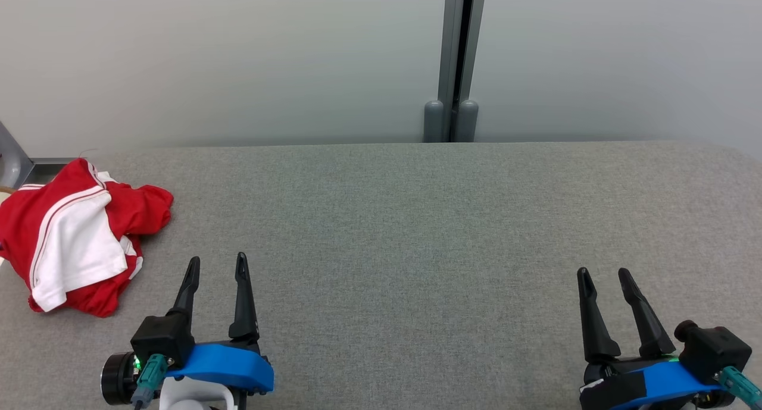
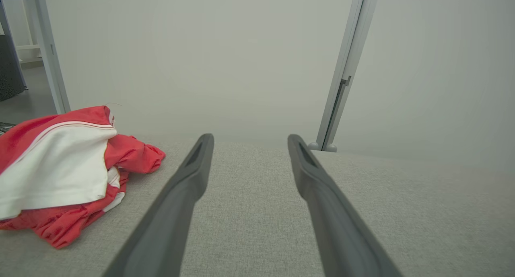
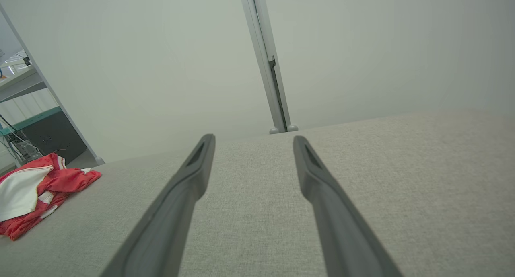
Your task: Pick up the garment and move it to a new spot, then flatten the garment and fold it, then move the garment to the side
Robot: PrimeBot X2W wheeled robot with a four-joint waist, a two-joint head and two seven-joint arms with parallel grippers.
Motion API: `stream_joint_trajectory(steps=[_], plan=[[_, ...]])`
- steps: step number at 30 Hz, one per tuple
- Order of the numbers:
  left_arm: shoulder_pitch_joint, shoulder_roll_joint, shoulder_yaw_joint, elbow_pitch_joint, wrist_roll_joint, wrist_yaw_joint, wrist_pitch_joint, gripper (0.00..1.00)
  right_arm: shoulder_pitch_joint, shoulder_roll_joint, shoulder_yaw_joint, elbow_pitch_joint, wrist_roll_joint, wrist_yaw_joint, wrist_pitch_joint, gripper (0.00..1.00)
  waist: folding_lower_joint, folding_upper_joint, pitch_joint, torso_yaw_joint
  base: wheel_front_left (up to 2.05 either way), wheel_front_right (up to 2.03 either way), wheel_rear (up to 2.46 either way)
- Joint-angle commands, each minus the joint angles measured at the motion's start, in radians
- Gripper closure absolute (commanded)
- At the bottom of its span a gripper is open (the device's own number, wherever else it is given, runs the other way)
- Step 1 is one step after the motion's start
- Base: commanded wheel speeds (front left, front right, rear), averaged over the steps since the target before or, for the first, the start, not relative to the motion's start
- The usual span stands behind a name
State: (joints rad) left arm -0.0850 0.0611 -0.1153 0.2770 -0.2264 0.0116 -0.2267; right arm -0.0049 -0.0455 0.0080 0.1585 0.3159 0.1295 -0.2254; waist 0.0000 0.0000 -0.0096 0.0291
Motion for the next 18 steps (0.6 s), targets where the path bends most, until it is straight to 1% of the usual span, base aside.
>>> stream_joint_trajectory(steps=[1,14,18], plan=[[-0.018,0.007,-0.006,-0.001,0.021,0.006,-0.008,0.00,0.008,-0.007,0.002,-0.001,-0.025,0.002,-0.009,0.00,0.0000,0.0000,0.001,0.001,0.00,0.00,0.00],[-0.021,0.011,-0.021,0.008,0.094,0.020,-0.032,0.00,0.009,-0.008,0.005,0.006,-0.111,0.001,-0.034,0.00,0.0000,0.0000,0.003,0.004,0.00,0.00,0.00],[-0.016,0.010,-0.022,0.007,0.099,0.020,-0.030,0.00,0.012,-0.008,-0.001,0.010,-0.132,0.001,-0.039,0.00,0.0000,0.0000,0.002,0.003,0.00,0.00,0.00]])
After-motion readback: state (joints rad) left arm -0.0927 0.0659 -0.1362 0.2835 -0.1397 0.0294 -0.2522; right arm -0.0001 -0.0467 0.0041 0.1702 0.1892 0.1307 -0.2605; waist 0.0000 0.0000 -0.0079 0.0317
